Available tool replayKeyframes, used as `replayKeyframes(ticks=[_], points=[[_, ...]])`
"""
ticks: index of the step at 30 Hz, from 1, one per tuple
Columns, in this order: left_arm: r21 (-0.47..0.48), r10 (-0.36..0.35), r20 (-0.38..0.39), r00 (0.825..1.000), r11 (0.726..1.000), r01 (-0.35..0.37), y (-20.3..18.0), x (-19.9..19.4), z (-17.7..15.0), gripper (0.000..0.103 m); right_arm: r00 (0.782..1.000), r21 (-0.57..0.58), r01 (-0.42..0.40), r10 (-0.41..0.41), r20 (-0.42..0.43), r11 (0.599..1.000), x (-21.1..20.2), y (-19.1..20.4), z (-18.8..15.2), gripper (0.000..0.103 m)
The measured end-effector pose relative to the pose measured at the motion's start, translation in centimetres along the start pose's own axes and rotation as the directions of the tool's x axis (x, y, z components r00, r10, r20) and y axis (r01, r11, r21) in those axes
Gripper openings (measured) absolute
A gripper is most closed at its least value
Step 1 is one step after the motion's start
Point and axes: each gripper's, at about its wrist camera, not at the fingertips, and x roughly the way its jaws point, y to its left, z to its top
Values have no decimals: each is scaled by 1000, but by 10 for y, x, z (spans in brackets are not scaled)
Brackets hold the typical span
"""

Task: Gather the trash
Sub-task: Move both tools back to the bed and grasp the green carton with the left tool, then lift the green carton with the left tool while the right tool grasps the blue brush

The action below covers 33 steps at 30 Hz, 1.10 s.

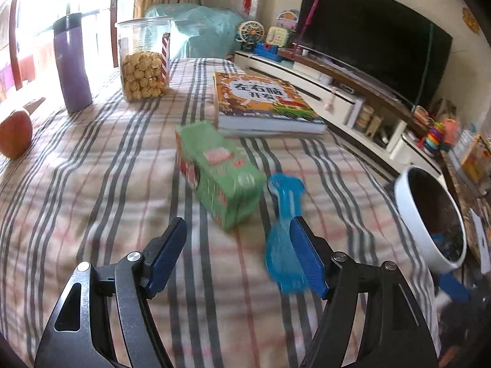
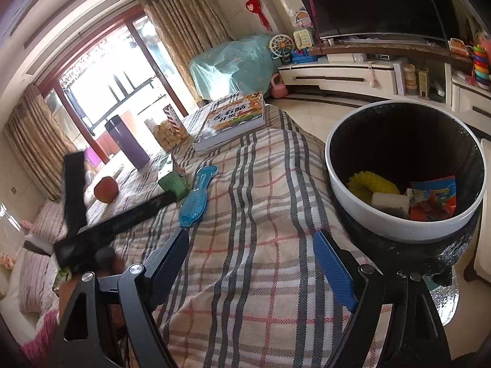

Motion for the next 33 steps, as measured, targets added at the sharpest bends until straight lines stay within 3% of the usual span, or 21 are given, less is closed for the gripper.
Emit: replayKeyframes(ticks=[5,6,7,12,20,24,29,32,33], points=[[16,34,-4,999,999,-34,0,19,13,71,1000,-10,-2,2,-14,1000,8,2,-1,85],[24,36,-4,999,999,-36,0,21,13,66,1000,-11,-4,3,-19,1000,10,3,-2,85],[31,28,-4,1000,999,-28,2,22,12,43,1000,-13,-7,6,-24,1000,12,4,-2,85],[47,-19,-4,1000,999,19,13,12,7,36,999,-41,-19,17,-45,999,24,16,-4,85],[78,-130,-35,991,988,133,47,-43,-31,36,996,-104,-46,38,-79,993,54,49,5,84],[90,-153,-66,986,983,159,62,-59,-53,35,994,-129,-44,31,-105,991,76,67,10,82],[77,-142,-59,988,986,146,73,-67,-66,35,991,-165,-8,-14,-134,986,103,83,12,65],[40,-110,-38,993,993,112,79,-68,-68,45,988,-159,16,-40,-148,987,116,87,12,65],[26,-100,-29,995,995,100,81,-67,-68,53,988,-159,25,-49,-150,987,119,88,13,65]])
